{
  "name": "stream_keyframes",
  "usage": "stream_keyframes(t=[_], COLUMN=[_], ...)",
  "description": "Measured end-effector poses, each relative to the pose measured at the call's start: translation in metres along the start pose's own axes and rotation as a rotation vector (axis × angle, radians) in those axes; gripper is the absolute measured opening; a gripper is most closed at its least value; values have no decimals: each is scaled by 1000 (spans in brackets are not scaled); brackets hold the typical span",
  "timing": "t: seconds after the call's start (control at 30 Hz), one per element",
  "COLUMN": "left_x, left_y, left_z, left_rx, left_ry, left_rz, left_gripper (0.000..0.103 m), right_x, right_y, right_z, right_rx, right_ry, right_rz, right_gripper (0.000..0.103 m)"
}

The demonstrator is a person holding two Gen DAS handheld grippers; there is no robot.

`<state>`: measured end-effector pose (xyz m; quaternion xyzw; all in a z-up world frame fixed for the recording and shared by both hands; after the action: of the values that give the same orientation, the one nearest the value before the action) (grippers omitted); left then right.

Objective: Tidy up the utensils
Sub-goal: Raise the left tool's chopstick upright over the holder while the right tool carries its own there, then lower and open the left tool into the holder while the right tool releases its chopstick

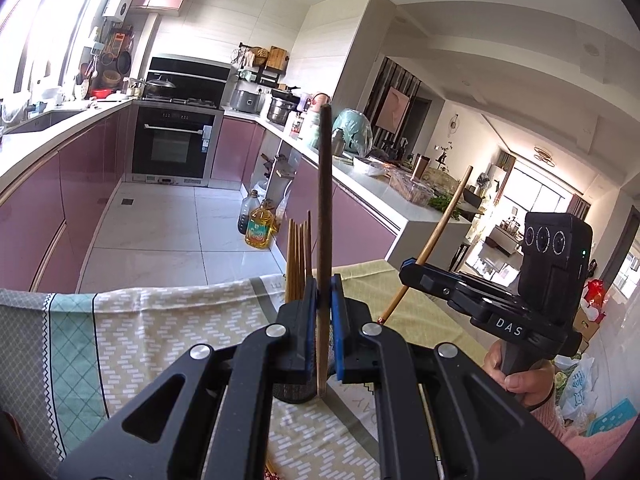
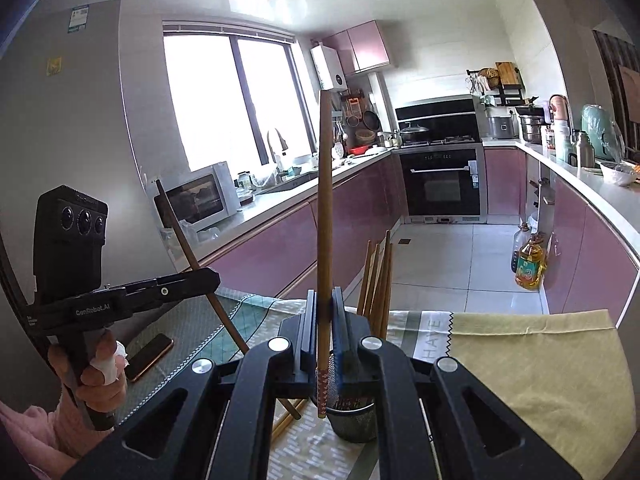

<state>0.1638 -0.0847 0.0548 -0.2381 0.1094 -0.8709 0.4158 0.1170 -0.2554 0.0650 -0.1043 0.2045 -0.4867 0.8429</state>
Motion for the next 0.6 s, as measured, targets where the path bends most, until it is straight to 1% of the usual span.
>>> stream_keyframes(t=[0.2, 0.3, 0.43, 0.6], left_x=[5, 5, 4, 6], left_y=[2, 6, 14, 16], left_z=[13, 17, 15, 12], left_rx=[25, 31, 20, 27], left_ry=[16, 22, 27, 37], left_rz=[7, 26, 50, 73], left_gripper=[8, 8, 8, 8], right_x=[3, 5, 9, 13], right_y=[4, 9, 18, 34], right_z=[5, 5, 3, -2], right_rx=[9, 7, -9, -41], right_ry=[1, -3, -1, 6], right_rz=[-7, -20, -33, -53], right_gripper=[6, 6, 6, 6])
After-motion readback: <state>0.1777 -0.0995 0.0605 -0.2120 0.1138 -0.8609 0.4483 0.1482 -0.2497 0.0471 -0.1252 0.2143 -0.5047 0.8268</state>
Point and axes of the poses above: each gripper's, at about its wrist camera, not at the fingertips, and y roughly the way its jaws point, x to its right, z to its top, the point moved 5 cm from there along y, roughly the way its jaws point, and after that the axes turned 2 degrees about -z, right-handed, at the moved point
